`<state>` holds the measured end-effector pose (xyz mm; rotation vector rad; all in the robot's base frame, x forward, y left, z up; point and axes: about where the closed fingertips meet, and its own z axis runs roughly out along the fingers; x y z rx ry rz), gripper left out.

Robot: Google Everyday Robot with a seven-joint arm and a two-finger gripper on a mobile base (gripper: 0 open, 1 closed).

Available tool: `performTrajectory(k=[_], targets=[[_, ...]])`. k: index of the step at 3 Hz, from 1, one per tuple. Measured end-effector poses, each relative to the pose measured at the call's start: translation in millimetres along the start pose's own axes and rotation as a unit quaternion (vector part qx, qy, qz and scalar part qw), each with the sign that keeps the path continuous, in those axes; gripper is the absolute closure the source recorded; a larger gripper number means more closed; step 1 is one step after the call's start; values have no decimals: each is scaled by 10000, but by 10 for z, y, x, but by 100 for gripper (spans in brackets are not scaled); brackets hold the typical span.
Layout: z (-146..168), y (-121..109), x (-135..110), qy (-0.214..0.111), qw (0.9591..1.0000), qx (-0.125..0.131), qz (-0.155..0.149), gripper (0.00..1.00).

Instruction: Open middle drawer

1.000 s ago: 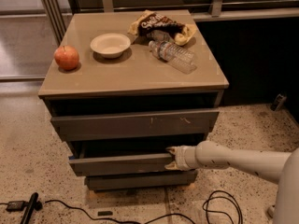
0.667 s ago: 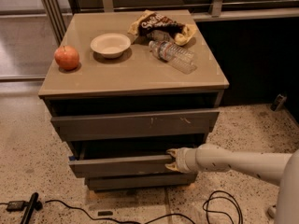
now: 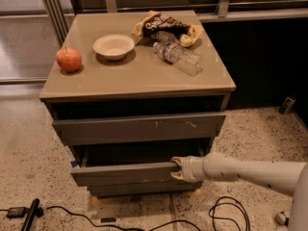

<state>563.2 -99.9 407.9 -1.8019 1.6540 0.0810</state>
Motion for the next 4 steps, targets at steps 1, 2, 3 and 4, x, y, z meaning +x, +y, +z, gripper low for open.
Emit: performTrajectory(k=[1,2,3,4], targets=[[-36,51,-4,-2,10000,15,24,100],[-200,180,-150,-107,9993,287,-224,100],[-229,216,-188,-143,9992,312,-225,100],[-229,216,-188,-143,9992,312,-225,82]])
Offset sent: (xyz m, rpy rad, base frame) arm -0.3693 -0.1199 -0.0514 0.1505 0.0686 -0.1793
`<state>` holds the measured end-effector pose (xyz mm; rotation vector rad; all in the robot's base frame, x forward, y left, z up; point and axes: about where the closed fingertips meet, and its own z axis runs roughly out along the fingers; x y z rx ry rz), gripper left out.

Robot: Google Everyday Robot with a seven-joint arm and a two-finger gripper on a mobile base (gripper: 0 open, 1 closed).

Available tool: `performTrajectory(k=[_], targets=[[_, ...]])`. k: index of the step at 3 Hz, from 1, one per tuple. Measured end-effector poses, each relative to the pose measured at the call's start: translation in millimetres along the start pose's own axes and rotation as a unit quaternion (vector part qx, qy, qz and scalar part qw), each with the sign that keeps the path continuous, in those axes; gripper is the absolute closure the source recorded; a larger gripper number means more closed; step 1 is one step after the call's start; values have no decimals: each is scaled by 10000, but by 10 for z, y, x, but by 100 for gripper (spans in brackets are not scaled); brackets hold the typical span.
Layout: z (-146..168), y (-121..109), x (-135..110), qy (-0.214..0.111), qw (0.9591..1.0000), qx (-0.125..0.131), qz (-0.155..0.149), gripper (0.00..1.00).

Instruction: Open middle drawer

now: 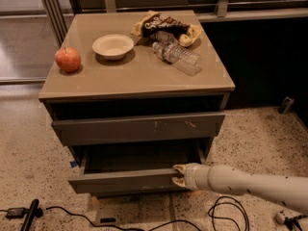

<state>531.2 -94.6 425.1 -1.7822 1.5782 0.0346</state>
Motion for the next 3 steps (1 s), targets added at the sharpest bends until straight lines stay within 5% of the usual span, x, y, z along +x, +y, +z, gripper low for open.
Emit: performTrajectory(k=[3], targets=[[1,0,-1,-1,10000,0,0,12]])
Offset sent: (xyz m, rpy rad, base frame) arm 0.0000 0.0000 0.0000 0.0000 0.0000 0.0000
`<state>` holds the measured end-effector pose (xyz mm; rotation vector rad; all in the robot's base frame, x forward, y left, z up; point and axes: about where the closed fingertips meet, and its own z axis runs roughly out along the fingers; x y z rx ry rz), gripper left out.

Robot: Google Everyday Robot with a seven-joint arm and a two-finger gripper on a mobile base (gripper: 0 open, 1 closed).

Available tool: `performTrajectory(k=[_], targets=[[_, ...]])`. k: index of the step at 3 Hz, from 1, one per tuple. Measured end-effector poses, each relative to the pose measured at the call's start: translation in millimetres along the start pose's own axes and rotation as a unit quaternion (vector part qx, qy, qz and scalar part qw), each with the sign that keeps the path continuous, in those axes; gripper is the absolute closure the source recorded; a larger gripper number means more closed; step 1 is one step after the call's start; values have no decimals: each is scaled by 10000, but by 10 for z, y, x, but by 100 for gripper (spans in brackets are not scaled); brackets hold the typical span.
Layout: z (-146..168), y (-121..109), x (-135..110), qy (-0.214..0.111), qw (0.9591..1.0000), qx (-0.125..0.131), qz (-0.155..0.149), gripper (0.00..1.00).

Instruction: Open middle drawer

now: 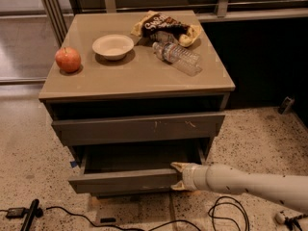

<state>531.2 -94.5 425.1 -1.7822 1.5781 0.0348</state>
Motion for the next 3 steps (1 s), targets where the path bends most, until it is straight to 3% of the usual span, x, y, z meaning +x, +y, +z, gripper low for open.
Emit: performTrajectory(k=[1,2,3], targets=[[0,0,0,0,10000,0,0,0],[0,0,0,0,10000,0,0,0],[1,0,-1,-1,10000,-1,0,14]])
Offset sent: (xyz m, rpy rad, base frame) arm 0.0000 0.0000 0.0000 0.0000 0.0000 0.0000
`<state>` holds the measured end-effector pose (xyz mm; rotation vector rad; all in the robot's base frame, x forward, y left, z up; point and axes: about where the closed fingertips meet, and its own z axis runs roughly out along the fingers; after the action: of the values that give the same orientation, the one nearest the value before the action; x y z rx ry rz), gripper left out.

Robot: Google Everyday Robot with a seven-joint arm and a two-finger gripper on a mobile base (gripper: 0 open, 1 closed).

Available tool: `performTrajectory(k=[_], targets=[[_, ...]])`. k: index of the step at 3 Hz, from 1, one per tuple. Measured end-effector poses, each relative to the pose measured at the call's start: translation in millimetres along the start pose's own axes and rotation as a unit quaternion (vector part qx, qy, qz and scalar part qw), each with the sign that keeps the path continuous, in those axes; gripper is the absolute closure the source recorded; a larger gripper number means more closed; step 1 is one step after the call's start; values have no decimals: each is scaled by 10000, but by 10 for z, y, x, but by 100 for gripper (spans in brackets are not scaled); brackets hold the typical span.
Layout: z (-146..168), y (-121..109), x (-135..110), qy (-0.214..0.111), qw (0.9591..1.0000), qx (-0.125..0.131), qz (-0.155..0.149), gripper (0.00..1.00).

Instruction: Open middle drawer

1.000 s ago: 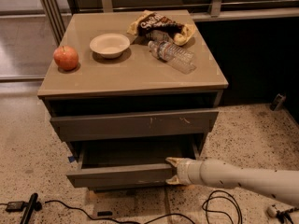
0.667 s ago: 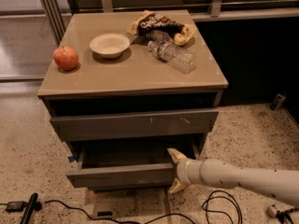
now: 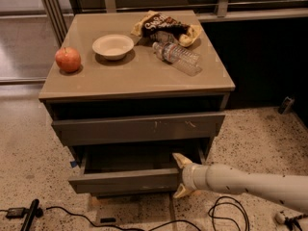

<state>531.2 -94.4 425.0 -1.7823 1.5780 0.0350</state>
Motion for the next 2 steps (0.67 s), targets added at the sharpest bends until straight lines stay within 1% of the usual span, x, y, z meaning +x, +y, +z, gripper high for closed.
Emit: performTrajectory(k=[1,2], targets=[[0,0,0,0,10000,0,0,38],[-66,31,-55,-54,10000,-3,-45,61]])
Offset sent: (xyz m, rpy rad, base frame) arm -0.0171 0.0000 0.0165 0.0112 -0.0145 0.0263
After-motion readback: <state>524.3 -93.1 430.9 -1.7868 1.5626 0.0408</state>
